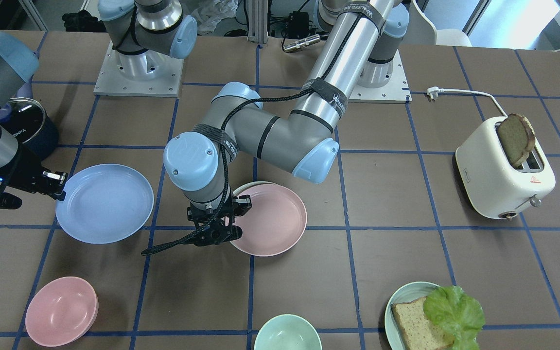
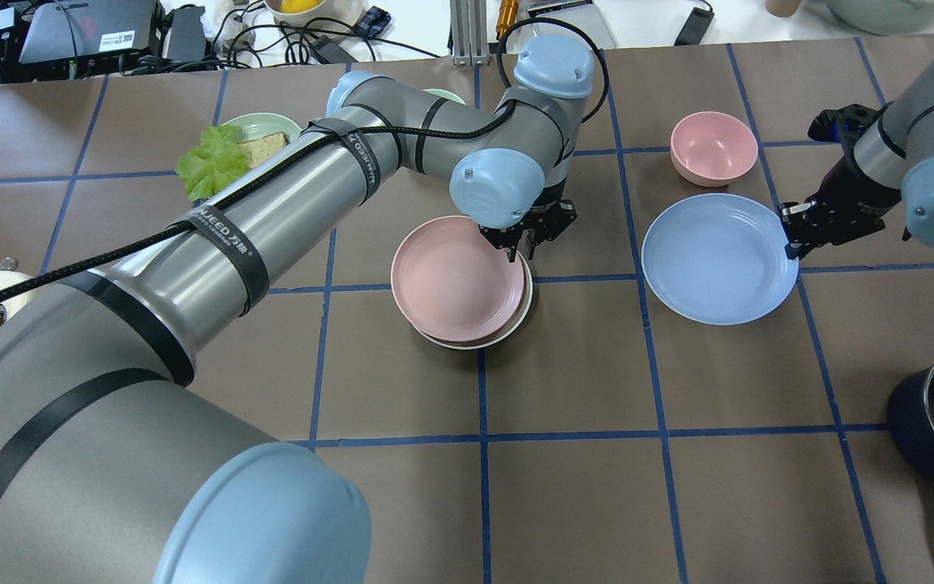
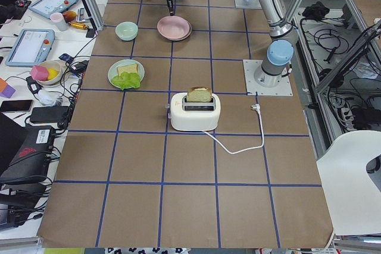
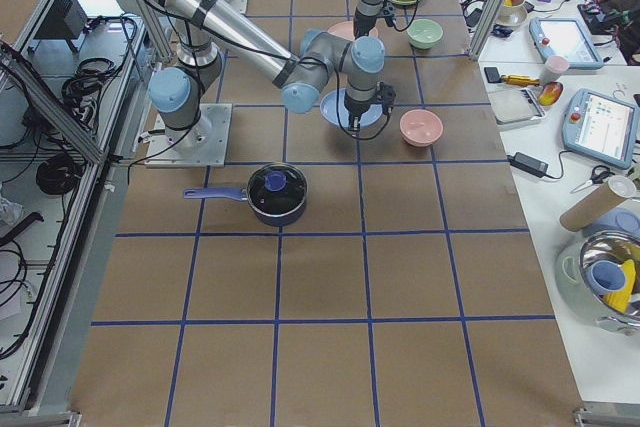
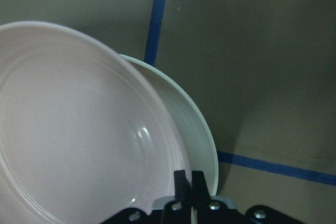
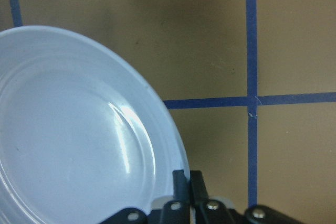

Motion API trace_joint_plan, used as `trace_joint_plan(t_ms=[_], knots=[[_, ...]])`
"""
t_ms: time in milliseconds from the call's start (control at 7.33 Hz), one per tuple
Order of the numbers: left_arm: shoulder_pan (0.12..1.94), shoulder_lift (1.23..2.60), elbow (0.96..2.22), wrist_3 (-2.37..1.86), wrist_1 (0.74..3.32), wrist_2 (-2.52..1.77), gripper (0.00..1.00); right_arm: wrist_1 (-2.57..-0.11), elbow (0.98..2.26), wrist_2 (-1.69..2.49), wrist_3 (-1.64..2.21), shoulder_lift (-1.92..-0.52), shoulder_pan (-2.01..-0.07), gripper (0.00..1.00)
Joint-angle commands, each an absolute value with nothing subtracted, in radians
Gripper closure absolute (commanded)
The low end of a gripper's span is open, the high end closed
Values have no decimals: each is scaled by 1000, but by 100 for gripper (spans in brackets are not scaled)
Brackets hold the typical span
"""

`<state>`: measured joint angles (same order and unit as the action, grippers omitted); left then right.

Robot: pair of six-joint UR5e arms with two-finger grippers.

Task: Stack three plates with pink and blue
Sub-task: 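Lift the pink plate with the left gripper and set it onto the cream plate, then release the pink plate with the left gripper while the right lifts the blue plate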

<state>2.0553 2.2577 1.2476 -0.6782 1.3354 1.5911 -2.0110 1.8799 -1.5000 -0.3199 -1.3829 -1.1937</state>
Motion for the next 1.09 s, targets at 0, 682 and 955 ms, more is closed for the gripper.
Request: trace_joint_plan(t_ms=[0,682,955], knots=[[2043,2223,1240,-677,1342,1578,0,-1997,1875,-1500,-275,-1391,-1229,100],[1769,1963,1192,-310,1726,1594,0,-2013,1881,-1426,158,-1416,-1501,100],[1686,1852,1203,-102,1769,1589,0,-2073,1887,-1420,364,-1399,-1630,100]])
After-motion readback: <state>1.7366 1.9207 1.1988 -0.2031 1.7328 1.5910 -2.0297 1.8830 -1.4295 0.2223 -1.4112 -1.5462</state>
